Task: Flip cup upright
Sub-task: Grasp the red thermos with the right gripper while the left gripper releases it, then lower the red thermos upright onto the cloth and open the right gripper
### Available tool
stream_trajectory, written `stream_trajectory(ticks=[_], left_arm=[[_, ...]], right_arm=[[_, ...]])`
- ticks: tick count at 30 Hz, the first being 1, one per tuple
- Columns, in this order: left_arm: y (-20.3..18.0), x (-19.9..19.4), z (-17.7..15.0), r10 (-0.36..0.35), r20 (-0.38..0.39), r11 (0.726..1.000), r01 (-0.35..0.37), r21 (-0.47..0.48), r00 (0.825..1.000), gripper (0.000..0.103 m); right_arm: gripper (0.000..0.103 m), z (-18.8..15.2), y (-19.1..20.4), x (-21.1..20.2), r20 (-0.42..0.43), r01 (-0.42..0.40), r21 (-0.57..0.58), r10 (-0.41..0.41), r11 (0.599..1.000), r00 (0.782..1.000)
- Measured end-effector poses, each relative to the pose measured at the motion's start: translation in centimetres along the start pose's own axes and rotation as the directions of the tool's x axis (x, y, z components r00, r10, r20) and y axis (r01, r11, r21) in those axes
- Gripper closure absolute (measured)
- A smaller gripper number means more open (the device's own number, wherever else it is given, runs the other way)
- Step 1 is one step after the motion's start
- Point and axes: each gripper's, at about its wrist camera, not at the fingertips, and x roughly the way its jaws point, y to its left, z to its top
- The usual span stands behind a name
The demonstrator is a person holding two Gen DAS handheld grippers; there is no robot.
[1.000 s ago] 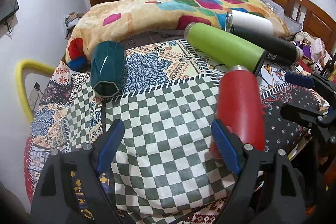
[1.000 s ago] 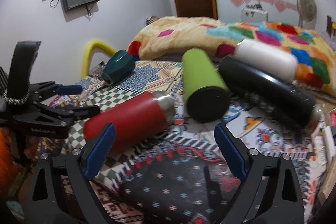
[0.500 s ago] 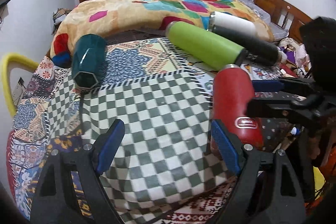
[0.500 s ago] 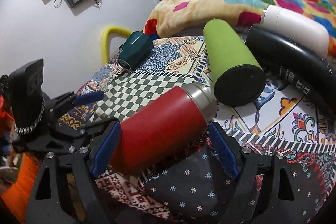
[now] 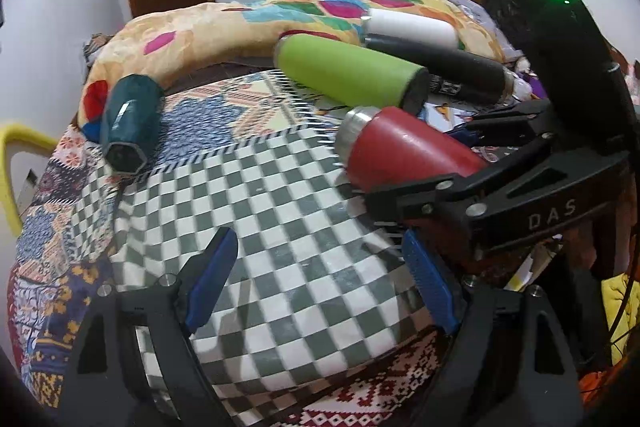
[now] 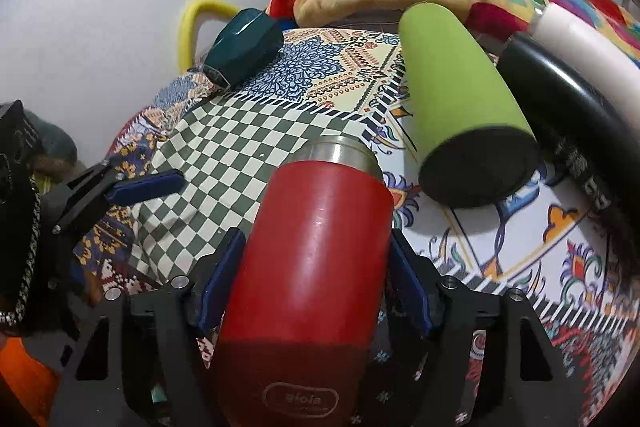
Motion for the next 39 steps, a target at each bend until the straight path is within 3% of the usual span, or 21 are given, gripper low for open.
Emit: stream_trajectory(ticks=[6,17,24,28,35,39], left_arm=[[1.8,-0.7,-0.4,0.039,0.009,0.998,-0.039,-0.047,0.999,0.018],[2.5,-2.3,0.5,0.076,0.078,0.993,-0.068,-0.096,0.994,0.018],[2.7,-3.6,1.1,0.137,0.154,0.981,-0.112,-0.16,0.978,0.018],[2.5,-4.7,1.4,0.168,0.219,0.974,-0.127,-0.189,0.961,0.018],[1.6,-6.0,1.7,0.178,0.295,0.973,-0.122,-0.197,0.939,0.013],[0.8,-6.0,1.7,0.178,0.31,0.975,-0.123,-0.187,0.934,0.011]], right_arm=[[0.044,0.2,1.0,-0.7,0.013,0.021,-0.061,-0.021,0.998,1.0],[0.044,-0.3,1.6,-5.2,0.184,0.082,-0.089,-0.064,0.993,0.981],[0.044,0.2,1.0,-6.8,0.25,0.102,-0.074,-0.08,0.992,0.965],[0.044,0.7,0.7,-7.2,0.286,0.123,-0.069,-0.098,0.99,0.953],[0.044,0.6,0.8,-7.6,0.305,0.155,-0.089,-0.121,0.984,0.945],[0.044,0.0,0.6,-7.0,0.288,0.155,-0.101,-0.12,0.983,0.95]])
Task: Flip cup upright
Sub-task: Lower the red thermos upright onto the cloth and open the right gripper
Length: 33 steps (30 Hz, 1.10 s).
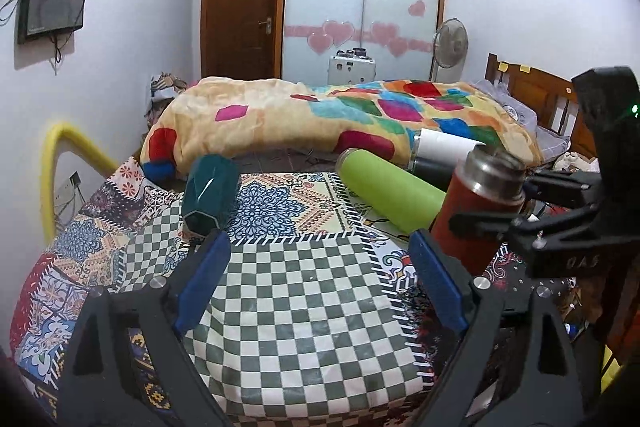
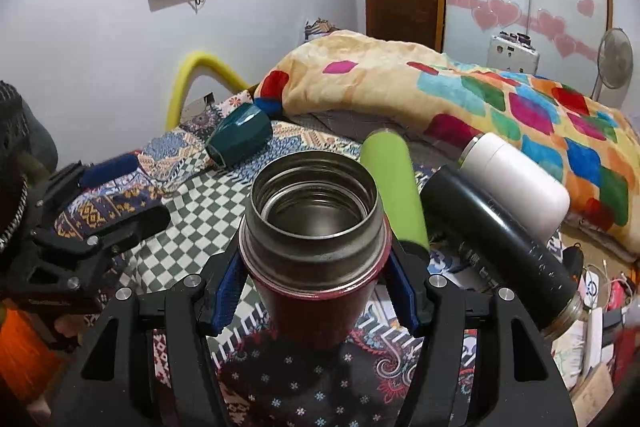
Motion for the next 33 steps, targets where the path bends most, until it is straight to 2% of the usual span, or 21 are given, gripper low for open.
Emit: stream_trajectory(ticks=[4,9,13,15,16,19,24,29,33], left_arm=[[-0.5,-0.1,-0.2,-0.001,0.011,1.0,0.001,0.007,1.0,0.008],[-0.8,-0.5,-0.5,0.003,0.022,1.0,-0.003,0.004,1.0,0.007],[-0.6,-0.8,-0.5,0.004,0.024,1.0,-0.004,-0.016,1.0,0.007],[-0.4,-1.1,-0.4,0.009,0.027,1.0,-0.009,-0.026,1.0,0.007],[-0.3,-1.3,-0.3,0.014,0.03,0.999,-0.013,-0.03,0.999,0.007],[-0.4,-2.2,-0.1,0.02,0.043,0.999,-0.018,-0.042,0.999,0.007],[-1.0,-4.0,0.6,0.023,0.074,0.999,-0.02,-0.041,0.997,0.007],[-2.6,-7.4,1.5,0.0,0.137,1.0,0.004,-0.029,0.991,0.007],[-4.0,-11.0,2.1,-0.018,0.21,1.0,0.021,-0.011,0.978,0.007]], right_arm=[[0.044,-0.9,0.3,0.8,-0.027,-0.004,-0.01,0.004,1.0,1.0],[0.043,-1.2,0.6,0.7,0.002,0.008,-0.009,-0.008,1.0,1.0],[0.04,-1.5,0.2,1.1,0.001,-0.022,0.033,0.022,0.999,1.0],[0.034,-1.7,0.0,1.0,-0.003,-0.019,0.054,0.019,0.998,1.0],[0.031,-1.9,-0.2,0.8,0.001,-0.019,0.071,0.019,0.997,1.0],[0.03,-2.1,-0.4,-0.9,0.032,-0.034,0.103,0.031,0.994,0.999],[0.03,-2.0,0.2,-5.2,0.125,0.009,0.108,-0.023,0.994,0.992],[0.03,-2.0,1.3,-11.0,0.264,0.033,0.13,-0.066,0.991,0.962],[0.029,-2.3,2.8,-15.5,0.373,0.065,0.14,-0.113,0.988,0.921]])
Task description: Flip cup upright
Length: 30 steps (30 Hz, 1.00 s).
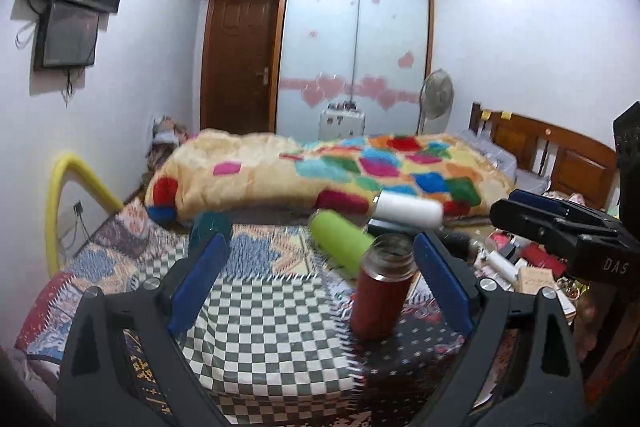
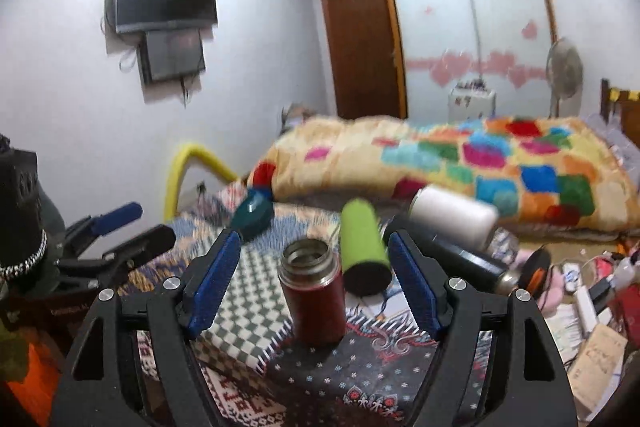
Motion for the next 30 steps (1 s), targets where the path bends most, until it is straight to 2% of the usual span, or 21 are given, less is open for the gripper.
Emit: stream_trajectory(ticks=[8,12,15,17,19,30], left_arm=[[-2.3,-6.1,1.9,0.028,0.122,0.999,-0.03,0.015,0.992,0.007],[-3.4,-8.3,2.0,0.047,0.164,0.998,-0.053,0.029,0.985,0.006],[-4.0,-9.8,1.9,0.061,0.199,0.997,-0.07,0.038,0.978,0.0],[-4.4,-10.6,1.8,0.068,0.211,0.996,-0.079,0.046,0.975,0.0],[-4.7,-11.1,1.7,0.074,0.218,0.995,-0.088,0.052,0.973,0.0],[-5.1,-11.6,1.1,0.089,0.214,0.993,-0.102,0.052,0.973,0.0]], right_arm=[[0.028,1.1,2.2,-5.6,0.155,0.041,-0.006,-0.04,0.999,0.987],[0.018,0.6,2.8,-7.3,0.198,0.065,0.003,-0.065,0.998,0.978],[0.016,0.3,3.0,-8.1,0.211,0.081,0.003,-0.079,0.997,0.974],[0.011,0.0,3.0,-8.6,0.22,0.091,0.006,-0.09,0.996,0.971],[0.0,-0.3,3.2,-9.1,0.237,0.11,0.015,-0.111,0.994,0.965],[0.0,-1.1,3.4,-10.1,0.247,0.153,0.016,-0.152,0.988,0.957]])
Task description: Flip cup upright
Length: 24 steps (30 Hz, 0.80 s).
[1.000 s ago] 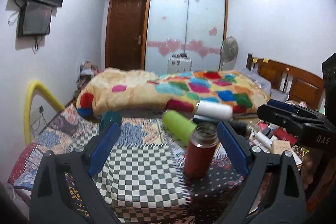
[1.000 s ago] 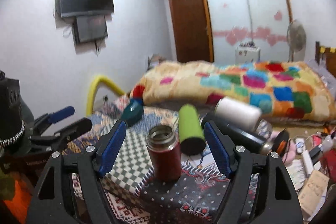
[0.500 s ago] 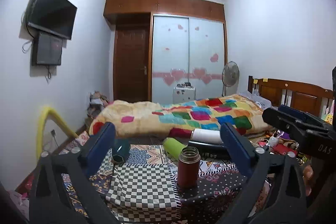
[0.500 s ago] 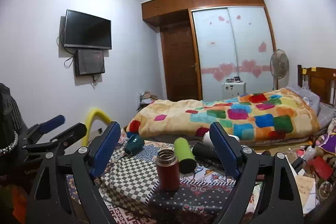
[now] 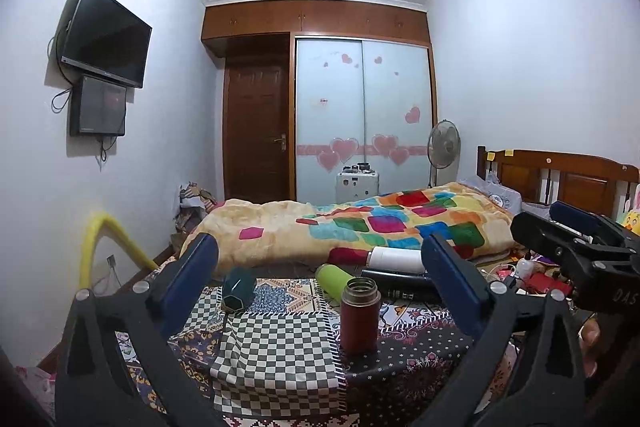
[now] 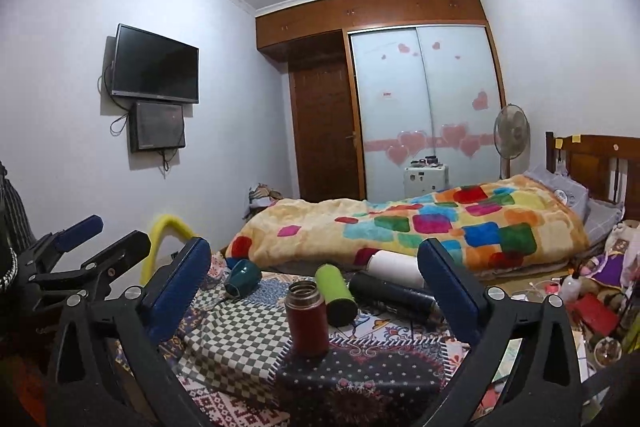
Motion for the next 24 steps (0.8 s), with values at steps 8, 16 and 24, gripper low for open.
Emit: stream_trajectory(ticks=[8,16,24], left_arm=[[0.2,0.17,-0.03,0.001,-0.006,1.0,-0.001,-0.012,1.0,0.0],[0.08,0.3,-0.15,-0.002,-0.004,1.0,0.002,-0.011,1.0,0.0],[0.03,0.42,-0.17,-0.002,-0.004,1.0,0.002,-0.013,1.0,0.0]], right_arm=[[0.0,-0.33,0.19,-0.52,-0.002,0.013,-0.011,-0.013,1.0,1.0],[0.0,-0.35,0.22,-0.5,-0.009,0.02,-0.014,-0.02,1.0,1.0],[0.0,-0.31,0.25,-0.52,-0.009,0.021,-0.015,-0.021,1.0,1.0]])
